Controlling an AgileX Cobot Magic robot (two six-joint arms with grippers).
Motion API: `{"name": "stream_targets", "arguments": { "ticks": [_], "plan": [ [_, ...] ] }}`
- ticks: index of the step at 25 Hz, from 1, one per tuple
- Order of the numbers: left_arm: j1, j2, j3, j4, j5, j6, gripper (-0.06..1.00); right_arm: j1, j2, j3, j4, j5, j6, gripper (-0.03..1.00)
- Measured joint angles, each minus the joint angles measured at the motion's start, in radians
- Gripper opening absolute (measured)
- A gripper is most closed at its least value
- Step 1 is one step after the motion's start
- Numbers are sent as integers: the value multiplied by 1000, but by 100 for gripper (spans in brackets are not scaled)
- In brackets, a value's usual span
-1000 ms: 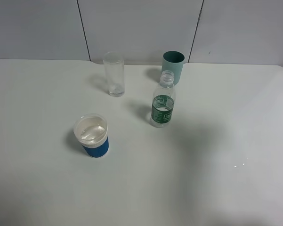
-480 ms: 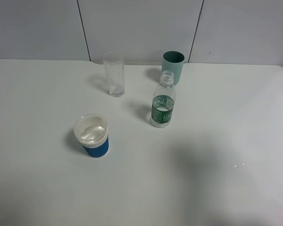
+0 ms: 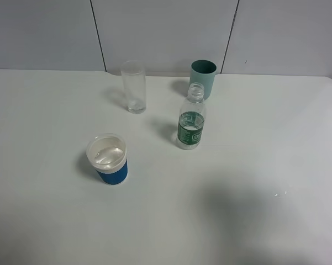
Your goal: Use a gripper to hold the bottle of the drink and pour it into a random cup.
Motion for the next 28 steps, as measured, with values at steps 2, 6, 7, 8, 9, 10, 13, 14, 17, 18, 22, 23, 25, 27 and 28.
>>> {"name": "stream_targets", "arguments": {
  "ticks": [2,6,7,8,9,10,13,14,17,18,22,23,25,27,28],
  "plan": [
    [0,0,0,0,0,0,99,0,-30,0,4,19,0,87],
    [0,0,0,0,0,0,99,0,-82,0,11,66,-1,87],
    [0,0,0,0,0,0,99,0,-95,0,11,79,-2,87],
    [0,0,0,0,0,0,99,0,-107,0,11,92,-11,87],
    [0,0,0,0,0,0,99,0,-113,0,11,108,-17,87],
    [0,0,0,0,0,0,99,0,-115,0,11,121,-18,87],
    [0,0,0,0,0,0,99,1,-116,0,12,137,-26,87],
    [0,0,0,0,0,0,99,4,-116,0,14,137,-33,87],
    [0,0,0,0,0,0,99,28,-116,0,16,140,-47,87],
    [0,0,0,0,0,0,99,38,-116,0,17,144,-47,87],
    [0,0,0,0,0,0,99,70,-116,36,18,141,-51,87],
    [0,0,0,0,0,0,99,80,-116,50,18,144,-51,87],
    [0,0,0,0,0,0,99,96,-116,58,17,144,-45,87],
    [0,0,0,0,0,0,99,108,-116,58,9,143,-33,87],
    [0,0,0,0,0,0,99,113,-116,59,3,143,-26,87]
  ]
}}
